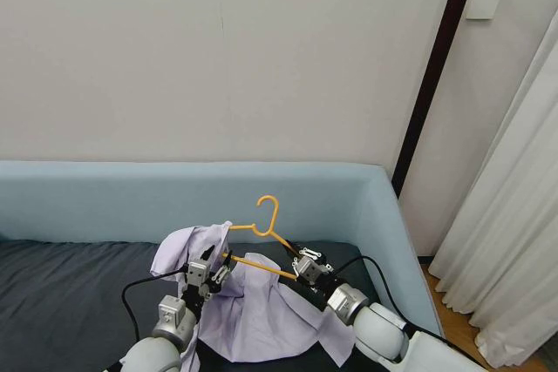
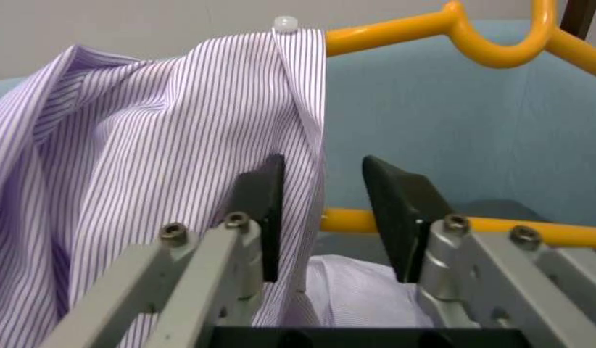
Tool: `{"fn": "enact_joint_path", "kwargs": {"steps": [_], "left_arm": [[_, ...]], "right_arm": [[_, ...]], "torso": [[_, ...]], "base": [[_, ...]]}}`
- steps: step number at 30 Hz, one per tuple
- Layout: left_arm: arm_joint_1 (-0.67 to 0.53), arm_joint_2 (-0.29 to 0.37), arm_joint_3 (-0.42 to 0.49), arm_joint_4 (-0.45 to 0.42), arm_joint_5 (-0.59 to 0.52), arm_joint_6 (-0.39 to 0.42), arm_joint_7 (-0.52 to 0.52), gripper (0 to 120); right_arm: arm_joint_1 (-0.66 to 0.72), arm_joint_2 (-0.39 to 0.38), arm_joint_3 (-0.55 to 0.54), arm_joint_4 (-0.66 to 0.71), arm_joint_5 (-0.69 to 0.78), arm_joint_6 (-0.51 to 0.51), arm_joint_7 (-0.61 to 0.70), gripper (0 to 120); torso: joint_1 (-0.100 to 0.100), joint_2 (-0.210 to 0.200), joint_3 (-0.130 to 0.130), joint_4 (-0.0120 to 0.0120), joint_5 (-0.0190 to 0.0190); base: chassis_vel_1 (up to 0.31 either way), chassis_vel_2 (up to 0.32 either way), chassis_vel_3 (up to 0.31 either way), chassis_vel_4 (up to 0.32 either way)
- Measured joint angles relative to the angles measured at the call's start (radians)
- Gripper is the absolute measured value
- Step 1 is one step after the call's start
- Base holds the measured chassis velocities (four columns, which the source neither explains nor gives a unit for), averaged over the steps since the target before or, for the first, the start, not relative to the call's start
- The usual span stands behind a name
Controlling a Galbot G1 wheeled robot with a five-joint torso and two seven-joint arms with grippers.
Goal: Pick up the clothes from the sofa and hang them on the clothes hanger.
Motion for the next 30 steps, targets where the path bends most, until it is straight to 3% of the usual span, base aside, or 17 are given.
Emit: {"fn": "enact_joint_path", "kwargs": {"steps": [4,8,30], "left_arm": [[0.001,-0.001,0.000,0.003,0.000,-0.008,0.011,20],[0.003,0.002,0.000,0.002,-0.001,-0.021,0.024,1],[0.006,0.026,0.008,-0.042,0.005,-0.109,0.123,0]], "right_arm": [[-0.002,-0.004,-0.004,0.004,0.000,-0.001,0.000,4],[-0.003,-0.008,-0.005,0.007,0.000,-0.002,0.000,4],[-0.015,0.042,-0.034,0.000,0.037,-0.015,0.010,4]], "torso": [[0.000,0.000,0.000,0.0000,0.0000],[0.000,0.000,0.000,0.0000,0.0000],[0.000,0.000,0.000,-0.0002,-0.0001]], "base": [[0.000,0.000,0.000,0.000],[0.000,0.000,0.000,0.000],[0.000,0.000,0.000,0.000]]}}
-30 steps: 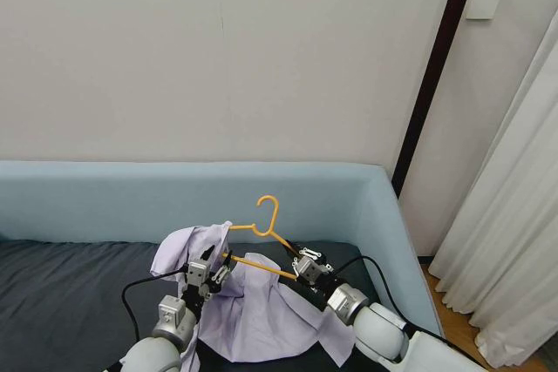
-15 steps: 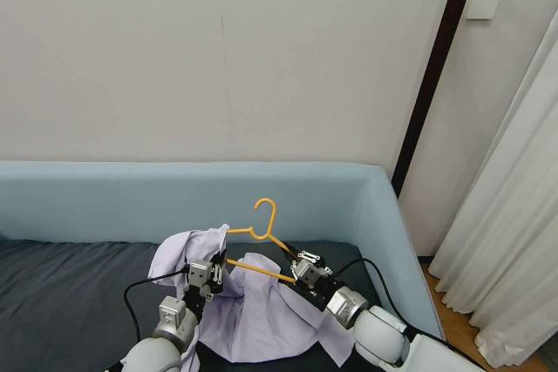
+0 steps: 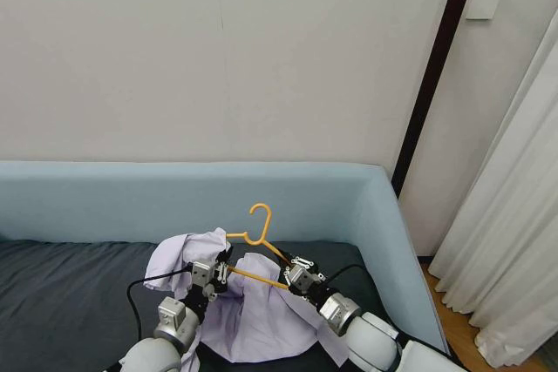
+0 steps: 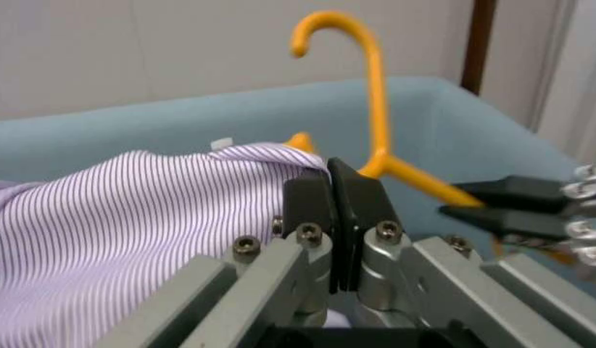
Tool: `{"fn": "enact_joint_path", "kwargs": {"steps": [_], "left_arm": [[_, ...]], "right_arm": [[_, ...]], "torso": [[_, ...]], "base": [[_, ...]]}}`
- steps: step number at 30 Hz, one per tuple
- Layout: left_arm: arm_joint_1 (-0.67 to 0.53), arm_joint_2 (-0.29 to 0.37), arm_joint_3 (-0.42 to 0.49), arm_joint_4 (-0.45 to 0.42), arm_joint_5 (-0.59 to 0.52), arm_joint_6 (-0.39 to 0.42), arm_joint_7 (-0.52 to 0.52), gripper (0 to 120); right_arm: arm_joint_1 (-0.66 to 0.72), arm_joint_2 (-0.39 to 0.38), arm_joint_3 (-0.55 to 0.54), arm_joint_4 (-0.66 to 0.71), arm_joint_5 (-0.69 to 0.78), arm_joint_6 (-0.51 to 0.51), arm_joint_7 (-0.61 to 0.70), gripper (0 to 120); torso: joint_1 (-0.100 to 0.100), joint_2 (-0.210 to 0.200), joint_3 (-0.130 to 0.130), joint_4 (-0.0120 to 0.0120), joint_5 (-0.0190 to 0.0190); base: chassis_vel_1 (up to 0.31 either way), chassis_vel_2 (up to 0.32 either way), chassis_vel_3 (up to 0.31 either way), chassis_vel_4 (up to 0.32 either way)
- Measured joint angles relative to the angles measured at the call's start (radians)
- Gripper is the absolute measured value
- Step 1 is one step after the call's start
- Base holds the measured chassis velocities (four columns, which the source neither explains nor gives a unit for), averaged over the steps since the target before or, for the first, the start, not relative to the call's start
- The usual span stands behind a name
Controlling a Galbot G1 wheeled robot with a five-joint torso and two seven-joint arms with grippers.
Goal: Pick up the clothes from the sofa and hang them on the clothes hanger.
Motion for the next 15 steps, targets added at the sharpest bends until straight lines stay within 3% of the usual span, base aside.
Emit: {"fn": "enact_joint_path", "kwargs": {"steps": [5,15], "left_arm": [[0.041,0.002,0.016,-0.021,0.017,-0.076,0.092,0],[0.127,0.007,-0.013,-0.021,0.059,-0.148,0.185,0]], "right_arm": [[0.025,0.030,-0.018,-0.024,0.042,-0.013,0.013,4],[0.063,0.043,-0.018,-0.040,0.087,-0.027,0.027,4]], "torso": [[0.000,0.000,0.000,0.0002,0.0000],[0.000,0.000,0.000,0.0003,0.0000]], "base": [[0.000,0.000,0.000,0.000],[0.000,0.000,0.000,0.000]]}}
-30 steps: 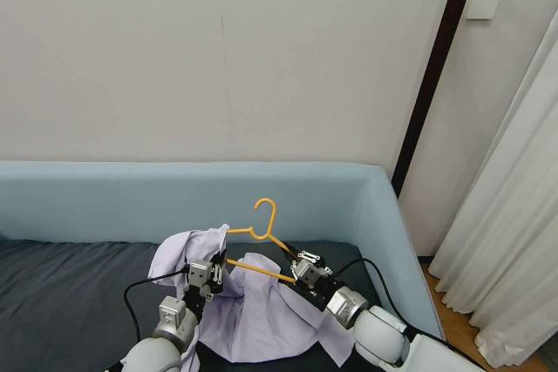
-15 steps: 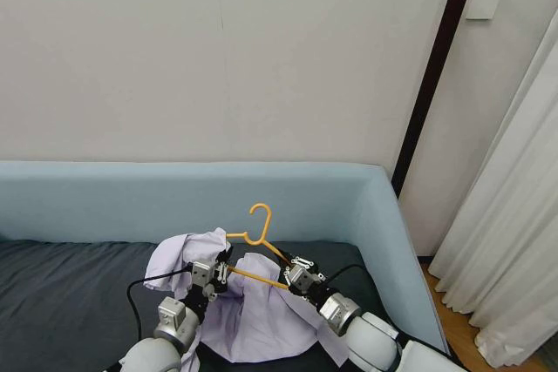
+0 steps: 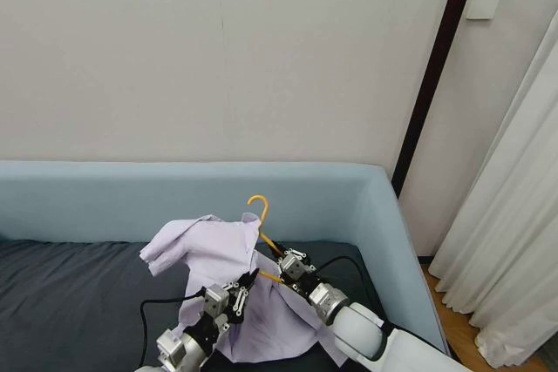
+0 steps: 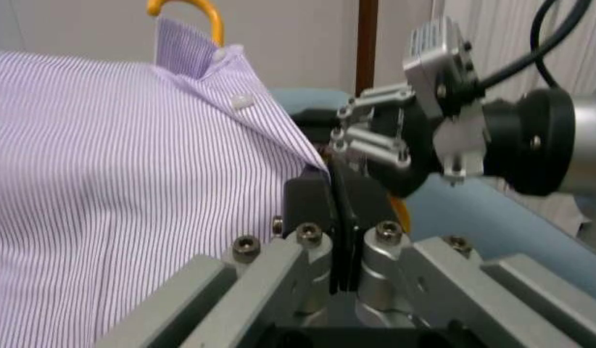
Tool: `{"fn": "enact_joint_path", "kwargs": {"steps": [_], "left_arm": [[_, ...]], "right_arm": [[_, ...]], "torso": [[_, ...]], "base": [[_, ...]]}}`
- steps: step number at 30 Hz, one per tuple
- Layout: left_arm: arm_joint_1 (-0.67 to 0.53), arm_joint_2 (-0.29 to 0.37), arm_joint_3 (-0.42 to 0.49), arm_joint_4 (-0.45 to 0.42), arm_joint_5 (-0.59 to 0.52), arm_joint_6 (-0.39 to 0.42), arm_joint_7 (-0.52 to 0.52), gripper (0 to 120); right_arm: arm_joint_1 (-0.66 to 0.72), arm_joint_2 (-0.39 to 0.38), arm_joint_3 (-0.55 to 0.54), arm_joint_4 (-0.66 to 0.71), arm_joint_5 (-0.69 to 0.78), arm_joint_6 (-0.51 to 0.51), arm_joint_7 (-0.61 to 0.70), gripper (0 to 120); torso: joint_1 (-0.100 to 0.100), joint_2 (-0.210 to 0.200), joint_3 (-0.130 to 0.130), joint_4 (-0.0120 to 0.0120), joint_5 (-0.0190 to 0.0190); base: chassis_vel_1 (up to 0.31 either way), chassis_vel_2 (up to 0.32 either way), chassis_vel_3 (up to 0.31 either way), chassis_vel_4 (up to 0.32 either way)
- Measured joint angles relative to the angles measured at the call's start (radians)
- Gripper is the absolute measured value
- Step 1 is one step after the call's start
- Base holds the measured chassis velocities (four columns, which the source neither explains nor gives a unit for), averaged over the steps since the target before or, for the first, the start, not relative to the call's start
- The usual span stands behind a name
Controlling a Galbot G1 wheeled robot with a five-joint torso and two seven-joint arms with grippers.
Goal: Pick up the clothes from the sofa and hang them on the clothes hanger.
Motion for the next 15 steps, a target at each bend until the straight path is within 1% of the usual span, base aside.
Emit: {"fn": "enact_joint_path", "kwargs": {"steps": [4,7,8,11,13,14,15], "left_arm": [[0.044,0.004,-0.030,0.005,0.012,-0.016,0.021,0],[0.099,0.001,-0.081,0.039,0.035,-0.047,0.041,0],[0.099,0.001,-0.081,0.039,0.035,-0.047,0.041,0],[0.144,-0.010,-0.135,0.056,0.043,-0.061,0.040,0],[0.153,-0.012,-0.144,0.051,0.048,-0.059,0.017,4],[0.153,-0.012,-0.144,0.051,0.048,-0.059,0.017,4],[0.158,-0.013,-0.150,0.042,0.050,-0.052,-0.003,11]], "right_arm": [[0.010,-0.009,0.013,0.002,0.008,0.000,0.004,4],[0.006,-0.024,0.042,0.013,-0.014,0.004,0.007,4],[0.006,-0.024,0.042,0.013,-0.014,0.004,0.007,4],[-0.017,-0.038,0.078,0.017,-0.090,0.032,0.007,4],[-0.026,-0.040,0.090,0.019,-0.126,0.041,0.008,4],[-0.026,-0.040,0.090,0.019,-0.126,0.041,0.008,4],[-0.030,-0.040,0.098,0.019,-0.156,0.044,0.012,4]], "torso": [[0.000,0.000,0.000,0.0000,0.0000],[0.000,0.000,0.000,-0.0001,-0.0001],[0.000,0.000,0.000,-0.0001,-0.0001],[0.000,0.000,0.000,-0.0002,0.0000],[0.000,0.000,0.000,-0.0002,0.0000],[0.000,0.000,0.000,-0.0002,0.0000],[0.000,0.000,0.000,-0.0002,0.0000]], "base": [[0.000,0.000,0.000,0.000],[0.000,0.000,0.000,0.000],[0.000,0.000,0.000,0.000],[0.000,0.000,0.000,0.000],[0.000,0.000,0.000,0.000],[0.000,0.000,0.000,0.000],[0.000,0.000,0.000,0.000]]}}
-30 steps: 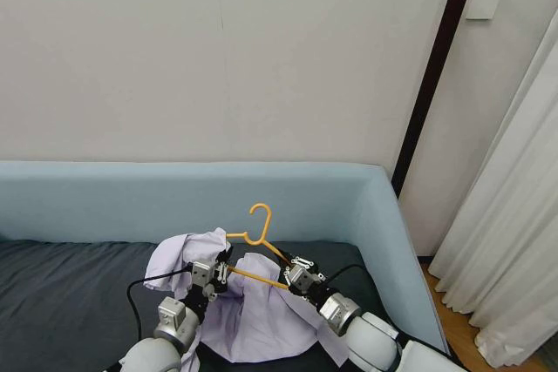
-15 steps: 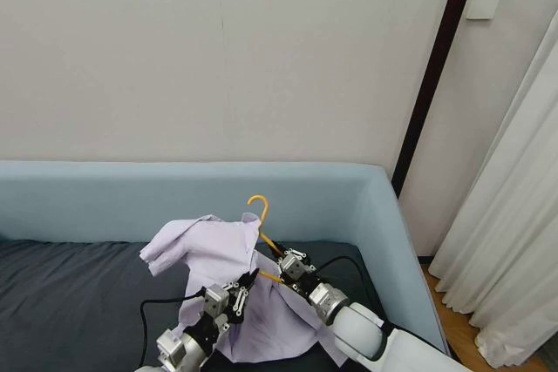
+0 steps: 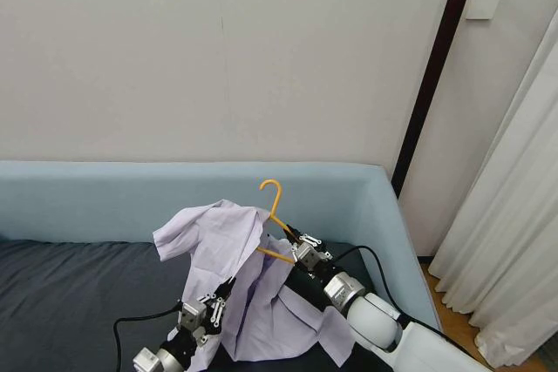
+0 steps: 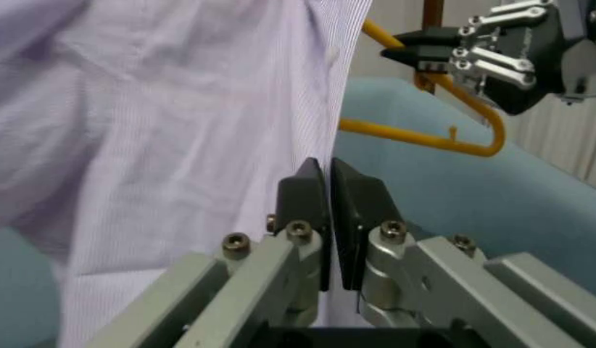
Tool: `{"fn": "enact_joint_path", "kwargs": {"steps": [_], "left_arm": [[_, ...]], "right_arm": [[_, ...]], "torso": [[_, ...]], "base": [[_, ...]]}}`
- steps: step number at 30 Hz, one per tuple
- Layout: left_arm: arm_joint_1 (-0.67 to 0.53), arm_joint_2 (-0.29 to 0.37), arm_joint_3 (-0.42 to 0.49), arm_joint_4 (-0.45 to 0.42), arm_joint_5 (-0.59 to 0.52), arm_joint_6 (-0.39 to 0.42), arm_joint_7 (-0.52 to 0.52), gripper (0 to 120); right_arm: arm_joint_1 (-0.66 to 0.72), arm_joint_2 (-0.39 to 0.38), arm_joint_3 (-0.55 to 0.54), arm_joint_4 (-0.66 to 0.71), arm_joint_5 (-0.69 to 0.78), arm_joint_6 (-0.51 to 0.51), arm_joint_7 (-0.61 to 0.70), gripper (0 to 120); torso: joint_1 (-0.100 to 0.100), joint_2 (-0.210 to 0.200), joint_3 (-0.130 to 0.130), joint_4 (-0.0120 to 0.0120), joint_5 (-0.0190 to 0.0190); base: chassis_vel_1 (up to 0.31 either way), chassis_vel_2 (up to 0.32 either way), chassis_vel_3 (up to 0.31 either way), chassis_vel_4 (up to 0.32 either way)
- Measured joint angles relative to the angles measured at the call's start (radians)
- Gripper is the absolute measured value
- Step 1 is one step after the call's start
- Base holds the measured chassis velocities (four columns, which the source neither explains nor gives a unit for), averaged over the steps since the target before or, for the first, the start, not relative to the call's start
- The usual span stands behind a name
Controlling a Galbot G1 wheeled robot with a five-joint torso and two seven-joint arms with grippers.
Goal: Pick up the clothes from the sofa and hang them on the clothes hanger.
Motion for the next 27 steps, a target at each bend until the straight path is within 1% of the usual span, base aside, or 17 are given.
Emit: {"fn": "enact_joint_path", "kwargs": {"steps": [4,5,8,9,10,11,13,14,16,17,19,20,21,23,24,25,27], "left_arm": [[0.057,0.014,-0.090,-0.062,0.003,0.015,-0.058,27],[0.057,0.014,-0.090,-0.062,0.003,0.015,-0.058,27],[0.087,0.045,-0.131,-0.112,-0.011,-0.008,-0.068,42],[0.085,0.051,-0.132,-0.116,-0.020,-0.012,-0.063,46],[0.085,0.051,-0.132,-0.116,-0.020,-0.012,-0.063,46],[0.082,0.063,-0.136,-0.124,-0.049,-0.021,-0.035,52],[0.056,0.105,-0.145,-0.129,-0.192,-0.062,0.144,61],[0.056,0.105,-0.145,-0.129,-0.192,-0.062,0.144,61],[0.011,0.171,-0.160,-0.135,-0.322,-0.082,0.330,69],[-0.016,0.202,-0.164,-0.135,-0.360,-0.086,0.381,74],[-0.091,0.260,-0.164,-0.130,-0.430,-0.083,0.441,82],[-0.091,0.260,-0.164,-0.130,-0.430,-0.083,0.441,82],[-0.130,0.286,-0.162,-0.122,-0.462,-0.078,0.467,87],[-0.228,0.350,-0.153,-0.085,-0.549,-0.068,0.558,96],[-0.273,0.378,-0.138,-0.063,-0.593,-0.058,0.593,98],[-0.273,0.378,-0.138,-0.063,-0.593,-0.058,0.593,98],[-0.379,0.425,-0.088,-0.012,-0.677,-0.015,0.670,100]], "right_arm": [[-0.021,0.005,0.085,-0.038,-0.222,0.079,0.016,4],[-0.021,0.005,0.085,-0.038,-0.222,0.079,0.016,4],[-0.051,-0.006,0.169,-0.032,-0.394,0.131,0.042,4],[-0.061,-0.009,0.193,-0.028,-0.433,0.140,0.046,4],[-0.061,-0.009,0.193,-0.028,-0.433,0.140,0.046,4],[-0.076,-0.011,0.231,-0.024,-0.497,0.158,0.054,4],[-0.117,-0.021,0.305,-0.011,-0.578,0.193,0.073,4],[-0.117,-0.021,0.305,-0.011,-0.578,0.193,0.073,4],[-0.148,-0.049,0.340,0.004,-0.598,0.200,0.077,4],[-0.152,-0.059,0.345,0.007,-0.598,0.202,0.077,4],[-0.143,-0.069,0.339,0.003,-0.598,0.209,0.075,4],[-0.143,-0.069,0.339,0.003,-0.598,0.209,0.075,4],[-0.124,-0.067,0.327,-0.006,-0.597,0.215,0.073,4],[-0.068,-0.051,0.280,-0.033,-0.597,0.231,0.067,4],[-0.048,-0.045,0.262,-0.040,-0.597,0.235,0.066,4],[-0.048,-0.045,0.262,-0.040,-0.597,0.235,0.066,4],[-0.031,-0.044,0.247,-0.042,-0.597,0.237,0.066,4]], "torso": [[0.000,0.000,0.000,0.0001,0.0001],[0.000,0.000,0.000,0.0001,0.0001],[0.000,0.000,0.000,0.0004,0.0002],[0.000,0.000,0.000,0.0002,0.0000],[0.000,0.000,0.000,0.0002,0.0000],[0.000,0.000,0.000,-0.0002,-0.0003],[0.000,0.000,0.000,0.0005,0.0003],[0.000,0.000,0.000,0.0005,0.0003],[0.000,0.000,0.000,-0.0007,-0.0002],[0.000,0.000,0.000,-0.0007,0.0001],[0.000,0.000,0.000,-0.0008,0.0000],[0.000,0.000,0.000,-0.0008,0.0000],[0.000,0.000,0.000,-0.0005,-0.0002],[0.000,0.000,0.000,0.0001,-0.0001],[0.000,0.000,0.000,0.0011,0.0005],[0.000,0.000,0.000,0.0011,0.0005],[0.000,0.000,0.000,0.0010,-0.0004]], "base": [[0.000,0.000,0.000,0.000],[0.000,0.000,0.000,0.000],[0.000,0.000,0.000,0.000],[0.000,0.000,0.000,0.000],[0.000,0.000,0.000,0.000],[0.000,0.000,0.000,0.000],[0.000,0.000,0.000,0.000],[0.000,0.000,0.000,0.000],[0.000,0.000,0.000,0.000],[0.000,0.000,0.000,0.000],[0.000,0.000,0.000,0.000],[0.000,0.000,0.000,0.000],[0.000,0.000,0.000,0.000],[0.000,0.000,0.000,0.000],[0.000,0.000,0.000,0.000],[0.000,0.000,0.000,0.000],[0.000,0.000,0.000,0.000]]}}
